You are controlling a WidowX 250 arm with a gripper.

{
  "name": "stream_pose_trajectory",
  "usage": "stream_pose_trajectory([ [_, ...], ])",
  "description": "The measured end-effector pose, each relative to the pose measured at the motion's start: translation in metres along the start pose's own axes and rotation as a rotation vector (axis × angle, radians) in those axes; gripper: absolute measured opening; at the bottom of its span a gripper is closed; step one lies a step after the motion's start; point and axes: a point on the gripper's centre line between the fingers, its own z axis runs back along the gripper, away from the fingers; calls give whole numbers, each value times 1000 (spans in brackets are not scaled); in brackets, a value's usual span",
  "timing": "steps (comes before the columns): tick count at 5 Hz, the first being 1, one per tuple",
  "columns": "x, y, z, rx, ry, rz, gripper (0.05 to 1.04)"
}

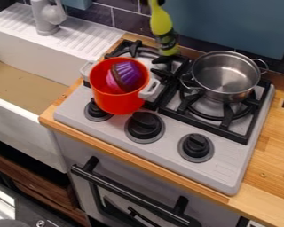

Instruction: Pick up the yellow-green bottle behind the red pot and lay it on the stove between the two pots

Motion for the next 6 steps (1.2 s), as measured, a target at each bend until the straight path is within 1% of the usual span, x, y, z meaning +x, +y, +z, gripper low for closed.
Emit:
stream_pose_trajectory([
  [1,-6,-8,-10,-64,-11,-49,256],
  [2,-7,-7,-16,-61,-32,-46,256],
  [3,-18,-5,-31,-17,-43,-72,256],
  [4,-26,-2,-36,14,-23,-87,256],
  [5,-38,2,-41,34,-5,-99,256],
  [6,-40,7,-42,60,2,-104,256],
])
